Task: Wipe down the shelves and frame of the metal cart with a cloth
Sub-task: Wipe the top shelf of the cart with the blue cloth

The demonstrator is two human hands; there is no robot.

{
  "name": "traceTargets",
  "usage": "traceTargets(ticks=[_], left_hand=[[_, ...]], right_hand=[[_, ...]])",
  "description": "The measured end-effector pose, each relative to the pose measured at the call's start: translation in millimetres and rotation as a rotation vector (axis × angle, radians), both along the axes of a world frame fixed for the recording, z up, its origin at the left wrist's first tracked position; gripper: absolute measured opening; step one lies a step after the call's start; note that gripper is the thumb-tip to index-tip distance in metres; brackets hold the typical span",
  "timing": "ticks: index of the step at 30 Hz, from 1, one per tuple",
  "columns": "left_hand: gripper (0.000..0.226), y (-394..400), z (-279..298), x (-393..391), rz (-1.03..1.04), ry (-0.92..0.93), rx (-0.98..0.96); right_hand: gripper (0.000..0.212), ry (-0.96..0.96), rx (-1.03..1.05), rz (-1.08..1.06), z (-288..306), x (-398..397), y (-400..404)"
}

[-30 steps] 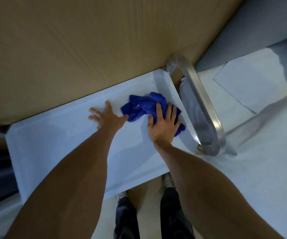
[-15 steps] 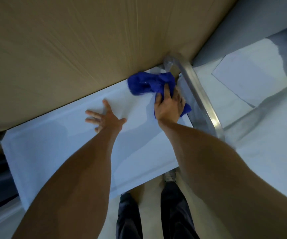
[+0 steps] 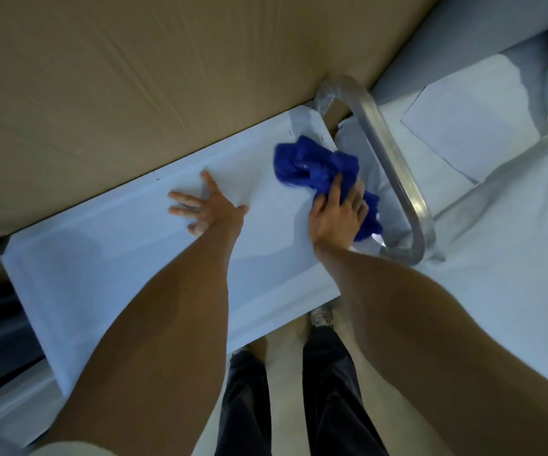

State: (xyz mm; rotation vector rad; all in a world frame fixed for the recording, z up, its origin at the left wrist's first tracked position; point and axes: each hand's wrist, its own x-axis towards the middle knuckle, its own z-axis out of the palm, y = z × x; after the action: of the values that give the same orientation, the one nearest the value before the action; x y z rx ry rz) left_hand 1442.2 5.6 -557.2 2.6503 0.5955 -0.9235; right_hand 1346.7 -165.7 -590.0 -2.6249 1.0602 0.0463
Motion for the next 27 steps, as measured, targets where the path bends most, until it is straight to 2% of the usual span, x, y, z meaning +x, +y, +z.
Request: traceTargets(ticks=[3,5,7,10,18,20,24,27], left_hand=[[0.117,0,-7,0,-0.001,-0.007,-0.001],[0.118,-2,-11,1,0.015,-0.015,0.008],[0.117,-2,-11,3,0.004,-0.010,0.031],[0.115,1,-5,1,0.010,0.009,0.014],[0.115,-3,12,-1,0.002,0.021,0.047],[0.114,-1,13,-3,-0.004,0.020,0.062],[0.107,-4,12,-7,-0.009,-0.012,0.056],[0.097,-2,14,-10,0.000,-0.043,0.056]], right_hand=[[0.057,-0.040,0.016,0.187,-3,90,-17],[0.057,-0.025,0.026,0.171,-5,125,-18],[0.057,-0.026,-0.005,0.162,-8,129,-13],[0.056,-0.083,-0.029,0.169,-8,87,-14],[0.061,0.047,-0.005,-0.225,2,-112,31],[0.063,0.084,0.017,-0.130,6,-129,72],[0.059,0.097,0.003,0.304,7,-147,137],[0.054,0.069,0.032,0.342,6,-138,120]])
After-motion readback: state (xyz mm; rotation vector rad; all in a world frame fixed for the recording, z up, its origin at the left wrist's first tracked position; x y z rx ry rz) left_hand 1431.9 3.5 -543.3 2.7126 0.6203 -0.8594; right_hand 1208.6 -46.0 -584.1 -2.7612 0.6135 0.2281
